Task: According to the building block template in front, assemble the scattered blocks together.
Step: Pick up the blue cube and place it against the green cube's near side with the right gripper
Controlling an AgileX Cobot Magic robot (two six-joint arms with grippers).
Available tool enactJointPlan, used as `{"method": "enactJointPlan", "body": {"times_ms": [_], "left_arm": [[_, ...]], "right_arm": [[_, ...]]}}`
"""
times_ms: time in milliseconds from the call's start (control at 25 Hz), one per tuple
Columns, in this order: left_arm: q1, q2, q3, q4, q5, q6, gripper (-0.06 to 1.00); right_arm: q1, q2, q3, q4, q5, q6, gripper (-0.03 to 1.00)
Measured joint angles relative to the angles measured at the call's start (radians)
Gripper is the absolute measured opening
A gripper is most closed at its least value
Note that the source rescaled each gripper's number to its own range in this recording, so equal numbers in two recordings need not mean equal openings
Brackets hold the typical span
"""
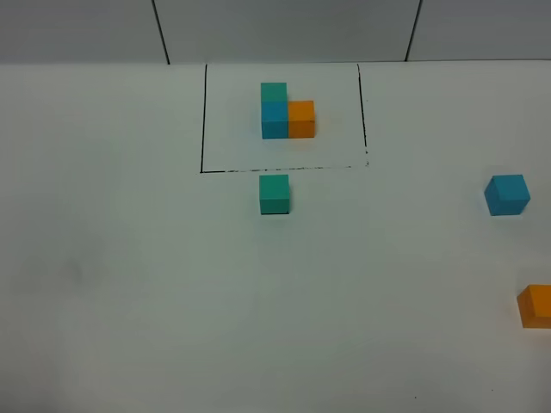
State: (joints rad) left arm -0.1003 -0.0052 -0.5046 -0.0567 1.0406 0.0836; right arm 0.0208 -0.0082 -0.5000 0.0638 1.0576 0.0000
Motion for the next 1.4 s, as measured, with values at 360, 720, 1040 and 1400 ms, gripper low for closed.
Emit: {"method": "enactJointPlan", "body": {"times_ms": [360,720,1040,1400], "left_arm": [[0.003,0.0,0.0,0.001,0.0,0.0,0.79],[0.003,0.0,0.0,0.001,0.0,-0.001,0.79],[0.003,0.0,0.0,0.001,0.0,-0.001,0.79],[0.003,0.0,0.0,0.001,0.0,-0.004,0.79]], "right_arm": [[0.0,0.0,0.0,0.0,0.0,0.0,0.77],[0.0,0.0,0.0,0.0,0.0,0.0,0.77],[0.0,0.0,0.0,0.0,0.0,0.0,0.77],[0.0,0.0,0.0,0.0,0.0,0.0,0.77]]}}
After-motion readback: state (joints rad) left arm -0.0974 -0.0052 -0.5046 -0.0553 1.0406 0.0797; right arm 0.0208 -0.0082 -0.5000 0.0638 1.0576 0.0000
